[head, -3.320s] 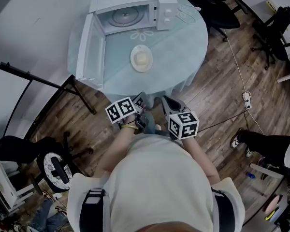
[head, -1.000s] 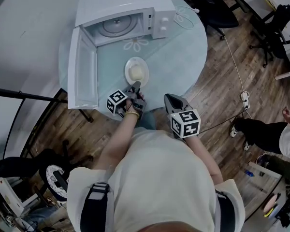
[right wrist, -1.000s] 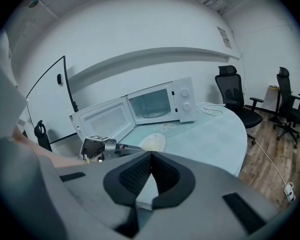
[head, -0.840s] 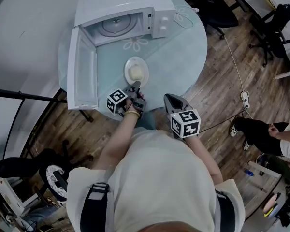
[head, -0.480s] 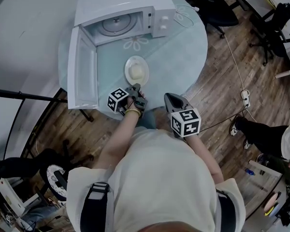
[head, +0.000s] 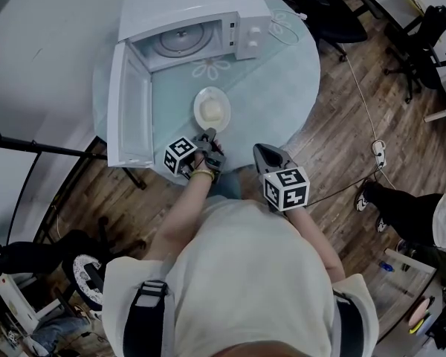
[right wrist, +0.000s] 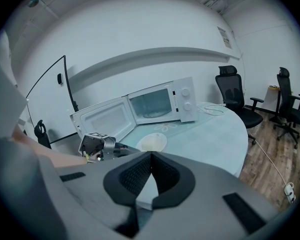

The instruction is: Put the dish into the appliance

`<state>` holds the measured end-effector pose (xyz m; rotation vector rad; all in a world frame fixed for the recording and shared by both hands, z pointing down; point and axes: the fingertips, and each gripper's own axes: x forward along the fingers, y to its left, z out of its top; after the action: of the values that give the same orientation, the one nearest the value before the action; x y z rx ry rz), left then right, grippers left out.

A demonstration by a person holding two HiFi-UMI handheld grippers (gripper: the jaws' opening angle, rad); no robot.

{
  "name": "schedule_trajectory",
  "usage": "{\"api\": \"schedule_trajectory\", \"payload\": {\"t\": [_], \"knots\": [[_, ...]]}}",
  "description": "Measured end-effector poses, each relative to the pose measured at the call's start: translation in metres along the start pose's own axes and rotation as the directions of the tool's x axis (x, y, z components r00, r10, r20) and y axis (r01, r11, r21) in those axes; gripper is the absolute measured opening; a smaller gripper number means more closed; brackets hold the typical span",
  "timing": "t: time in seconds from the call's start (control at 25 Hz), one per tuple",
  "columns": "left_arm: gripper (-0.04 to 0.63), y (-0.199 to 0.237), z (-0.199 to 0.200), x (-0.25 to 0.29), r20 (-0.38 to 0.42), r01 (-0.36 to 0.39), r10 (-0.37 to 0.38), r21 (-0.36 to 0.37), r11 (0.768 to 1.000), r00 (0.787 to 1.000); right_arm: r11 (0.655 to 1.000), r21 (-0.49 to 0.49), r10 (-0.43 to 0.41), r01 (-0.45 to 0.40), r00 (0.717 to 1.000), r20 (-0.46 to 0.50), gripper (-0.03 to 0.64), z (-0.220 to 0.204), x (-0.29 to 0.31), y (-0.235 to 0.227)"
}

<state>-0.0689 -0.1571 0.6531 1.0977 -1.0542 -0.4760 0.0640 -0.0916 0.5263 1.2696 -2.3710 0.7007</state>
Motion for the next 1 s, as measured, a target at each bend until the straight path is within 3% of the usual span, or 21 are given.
{"api": "schedule_trajectory", "payload": {"t": [1.0], "knots": [[0.025, -0.039, 0.014, -0.016, -0.004, 0.2, -0.2, 0.023, 0.98, 0.98, 1.0, -0.009, 0.006, -0.006, 1.0, -0.008, 0.006, -0.003, -0.001, 0.014]]}}
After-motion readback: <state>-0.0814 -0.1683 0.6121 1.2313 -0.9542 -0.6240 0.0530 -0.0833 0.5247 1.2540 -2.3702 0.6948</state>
